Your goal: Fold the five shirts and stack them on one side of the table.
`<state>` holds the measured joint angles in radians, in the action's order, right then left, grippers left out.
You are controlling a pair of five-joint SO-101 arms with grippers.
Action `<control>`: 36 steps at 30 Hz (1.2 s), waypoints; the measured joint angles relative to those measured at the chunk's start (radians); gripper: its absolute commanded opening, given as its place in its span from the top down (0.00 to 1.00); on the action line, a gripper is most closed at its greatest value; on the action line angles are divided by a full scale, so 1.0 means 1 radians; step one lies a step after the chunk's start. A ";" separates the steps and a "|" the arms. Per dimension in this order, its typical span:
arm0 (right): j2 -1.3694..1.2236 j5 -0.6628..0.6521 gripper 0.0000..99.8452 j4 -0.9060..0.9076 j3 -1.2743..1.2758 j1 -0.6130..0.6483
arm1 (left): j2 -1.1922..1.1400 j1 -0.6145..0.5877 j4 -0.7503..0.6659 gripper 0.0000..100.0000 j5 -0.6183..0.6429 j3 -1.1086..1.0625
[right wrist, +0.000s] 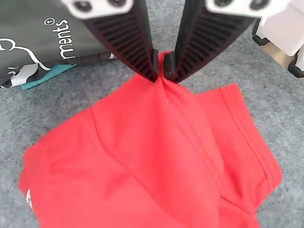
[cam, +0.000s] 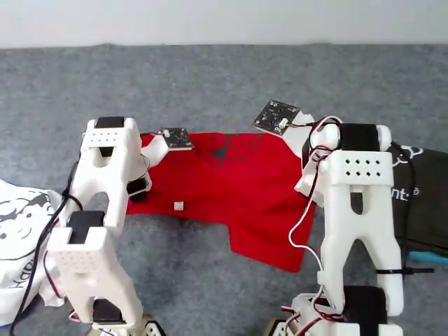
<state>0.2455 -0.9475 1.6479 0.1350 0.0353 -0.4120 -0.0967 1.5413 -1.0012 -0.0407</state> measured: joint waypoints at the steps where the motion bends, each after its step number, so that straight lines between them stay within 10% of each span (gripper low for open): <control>1: 0.000 0.000 0.99 0.000 0.000 0.000 | 0.003 0.000 0.005 0.98 0.000 0.000; 36: 0.000 0.002 0.99 0.104 0.002 0.000 | -0.051 -0.072 0.183 0.98 -0.018 0.281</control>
<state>0.2455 -0.9459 1.7522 0.1366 0.0353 -0.4626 -0.1688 1.7238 -1.0196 0.2401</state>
